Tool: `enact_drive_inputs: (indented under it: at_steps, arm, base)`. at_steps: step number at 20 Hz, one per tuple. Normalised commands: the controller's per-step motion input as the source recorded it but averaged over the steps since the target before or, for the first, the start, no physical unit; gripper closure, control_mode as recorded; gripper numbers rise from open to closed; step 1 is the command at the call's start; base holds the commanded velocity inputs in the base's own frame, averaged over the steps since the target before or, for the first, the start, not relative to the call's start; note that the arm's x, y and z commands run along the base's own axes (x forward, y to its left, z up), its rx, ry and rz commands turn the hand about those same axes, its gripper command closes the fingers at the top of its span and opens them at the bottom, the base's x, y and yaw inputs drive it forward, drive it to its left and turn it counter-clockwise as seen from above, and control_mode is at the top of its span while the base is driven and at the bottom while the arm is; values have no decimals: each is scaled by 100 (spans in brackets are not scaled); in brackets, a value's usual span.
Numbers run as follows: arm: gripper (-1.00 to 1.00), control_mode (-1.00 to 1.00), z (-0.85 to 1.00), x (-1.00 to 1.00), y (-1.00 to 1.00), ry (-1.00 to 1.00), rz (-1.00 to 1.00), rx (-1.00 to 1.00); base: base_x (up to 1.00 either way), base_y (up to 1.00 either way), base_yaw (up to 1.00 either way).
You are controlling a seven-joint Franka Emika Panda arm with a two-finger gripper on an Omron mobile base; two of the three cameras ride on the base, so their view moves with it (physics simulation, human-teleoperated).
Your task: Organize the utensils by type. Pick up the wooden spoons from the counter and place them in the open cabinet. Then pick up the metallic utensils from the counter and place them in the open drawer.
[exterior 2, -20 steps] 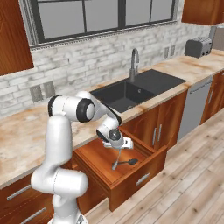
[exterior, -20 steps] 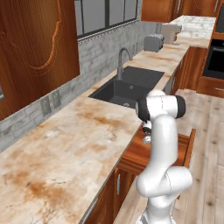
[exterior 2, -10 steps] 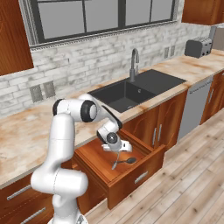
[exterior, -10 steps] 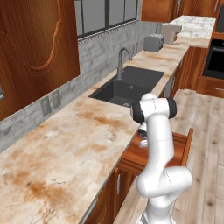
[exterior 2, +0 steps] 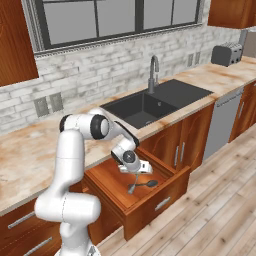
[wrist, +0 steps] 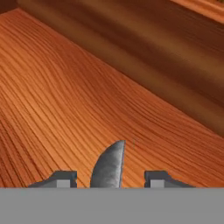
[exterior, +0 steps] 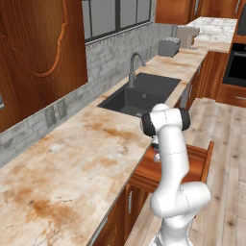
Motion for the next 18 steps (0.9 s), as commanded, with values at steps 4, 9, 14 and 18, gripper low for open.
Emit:
enact_drive_inputs:
  at_steps: [4, 9, 14, 18]
  arm:
    - [-100, -100, 46, 2, -27, 0, 0, 9]
    - [-100, -100, 70, -9, -27, 0, 0, 9]
    - [-100, -100, 98, -12, -13, 0, 0, 1]
    - [-100, -100, 100, -9, -22, 0, -2, 0]
  base:
    - [0, 0, 0]
    - [0, 0, 0]
    - [0, 0, 0]
    - [0, 0, 0]
